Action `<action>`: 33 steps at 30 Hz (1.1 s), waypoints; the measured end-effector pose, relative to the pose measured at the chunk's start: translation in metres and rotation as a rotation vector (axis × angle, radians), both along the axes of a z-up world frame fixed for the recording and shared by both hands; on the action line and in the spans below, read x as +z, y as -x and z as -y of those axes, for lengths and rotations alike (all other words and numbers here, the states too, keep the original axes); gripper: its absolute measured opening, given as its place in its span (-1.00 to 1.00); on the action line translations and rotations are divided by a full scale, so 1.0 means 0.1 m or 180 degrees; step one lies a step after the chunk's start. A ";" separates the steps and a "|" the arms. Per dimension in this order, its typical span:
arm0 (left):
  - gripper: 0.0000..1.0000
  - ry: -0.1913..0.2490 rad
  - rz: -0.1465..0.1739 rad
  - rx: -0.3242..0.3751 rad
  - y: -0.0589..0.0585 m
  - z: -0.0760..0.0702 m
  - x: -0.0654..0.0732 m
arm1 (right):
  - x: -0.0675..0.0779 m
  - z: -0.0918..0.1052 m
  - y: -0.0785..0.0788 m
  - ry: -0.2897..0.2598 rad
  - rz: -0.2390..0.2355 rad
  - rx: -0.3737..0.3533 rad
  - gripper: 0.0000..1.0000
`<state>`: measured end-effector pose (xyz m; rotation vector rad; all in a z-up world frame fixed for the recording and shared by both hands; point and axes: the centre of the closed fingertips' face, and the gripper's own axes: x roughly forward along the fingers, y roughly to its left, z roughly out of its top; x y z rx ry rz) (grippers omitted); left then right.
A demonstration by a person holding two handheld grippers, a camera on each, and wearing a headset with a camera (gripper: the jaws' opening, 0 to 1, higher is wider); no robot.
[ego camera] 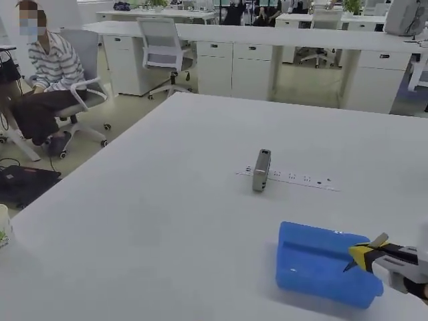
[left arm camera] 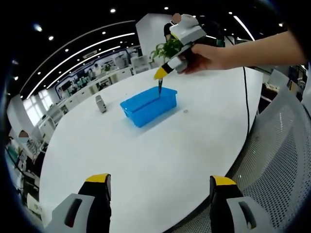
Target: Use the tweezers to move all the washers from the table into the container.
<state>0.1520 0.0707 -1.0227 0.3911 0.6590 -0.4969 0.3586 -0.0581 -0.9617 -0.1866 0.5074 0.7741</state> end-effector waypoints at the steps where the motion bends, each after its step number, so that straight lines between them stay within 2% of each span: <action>1: 0.69 0.0004 0.0006 0.0000 0.00 0.00 0.00 | 0.02 0.01 0.01 -0.0012 0.0013 -0.0008 -0.95; 9: 0.69 0.0013 0.0023 -0.0013 0.00 0.01 0.02 | 0.11 0.07 0.17 -0.0109 0.0034 -0.0086 -0.95; 16: 0.68 0.0010 0.0033 -0.0024 0.00 0.01 0.02 | 0.08 0.11 0.29 -0.0129 0.0016 -0.0129 -0.95; 25: 0.68 0.0002 0.0011 -0.0036 0.01 0.02 0.01 | -0.10 0.17 0.44 -0.0097 -0.0106 -0.0199 -0.94; 28: 0.68 -0.0012 0.0004 -0.0054 0.02 0.02 0.00 | -0.24 0.20 0.49 -0.0058 -0.0211 -0.0195 -0.94; 33: 0.67 -0.0018 0.0005 -0.0057 0.02 0.02 0.00 | -0.34 0.25 0.51 -0.0094 -0.0319 -0.0233 -0.94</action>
